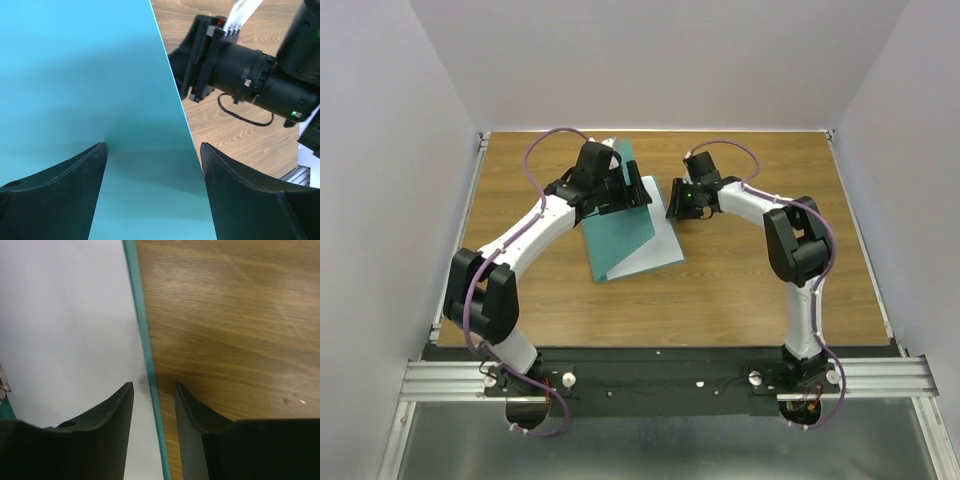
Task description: Put the files into the folder
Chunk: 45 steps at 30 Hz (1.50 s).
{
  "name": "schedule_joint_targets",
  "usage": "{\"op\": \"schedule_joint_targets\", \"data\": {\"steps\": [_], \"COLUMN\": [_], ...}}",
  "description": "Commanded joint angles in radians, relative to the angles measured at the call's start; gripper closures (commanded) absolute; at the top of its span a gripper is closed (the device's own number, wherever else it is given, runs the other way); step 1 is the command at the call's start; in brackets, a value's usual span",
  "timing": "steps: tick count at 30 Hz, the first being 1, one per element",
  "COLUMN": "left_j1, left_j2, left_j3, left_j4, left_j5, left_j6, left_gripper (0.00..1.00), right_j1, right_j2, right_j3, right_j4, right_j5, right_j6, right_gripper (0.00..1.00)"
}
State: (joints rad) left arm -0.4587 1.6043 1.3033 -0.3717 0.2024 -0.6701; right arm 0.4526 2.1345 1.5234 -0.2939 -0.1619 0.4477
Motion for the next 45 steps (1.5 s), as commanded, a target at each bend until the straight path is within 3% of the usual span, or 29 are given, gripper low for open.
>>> {"op": "schedule_joint_targets", "data": {"steps": [1, 15, 22, 24, 26, 27, 33, 36, 45], "left_j1": [-0.021, -0.026, -0.041, -0.043, -0.044, -0.044, -0.043, -0.034, 0.061], "left_j2": [0.031, 0.27, 0.277, 0.212, 0.125, 0.091, -0.197, -0.341, -0.667], "left_j3": [0.059, 0.071, 0.117, 0.117, 0.11, 0.103, -0.031, -0.145, -0.499], "left_j4": [0.039, 0.221, 0.232, 0.194, 0.148, 0.099, -0.111, -0.195, -0.165], "left_j5": [0.002, 0.094, 0.026, -0.079, -0.18, -0.298, -0.726, -0.86, -0.885], "left_j6": [0.033, 0.046, 0.063, 0.072, 0.072, 0.069, -0.051, -0.155, -0.299], "left_gripper": [0.15, 0.12, 0.12, 0.12, 0.11, 0.11, 0.11, 0.11, 0.11], "right_j1": [-0.057, -0.155, -0.157, -0.157, -0.157, -0.158, -0.158, -0.157, -0.158], "right_j2": [-0.088, -0.384, -0.541, -0.584, -0.631, -0.645, -0.793, -0.863, -1.111], "right_j3": [-0.051, -0.135, -0.221, -0.238, -0.273, -0.285, -0.4, -0.454, -0.677], "right_j4": [-0.057, -0.057, -0.057, -0.057, -0.057, -0.057, -0.059, -0.057, -0.057], "right_j5": [0.065, 0.232, 0.352, 0.389, 0.435, 0.447, 0.558, 0.593, 0.706], "right_j6": [0.035, 0.105, 0.151, 0.166, 0.184, 0.192, 0.226, 0.226, 0.27], "right_gripper": [0.53, 0.44, 0.26, 0.2, 0.07, 0.0, 0.0, 0.0, 0.0]}}
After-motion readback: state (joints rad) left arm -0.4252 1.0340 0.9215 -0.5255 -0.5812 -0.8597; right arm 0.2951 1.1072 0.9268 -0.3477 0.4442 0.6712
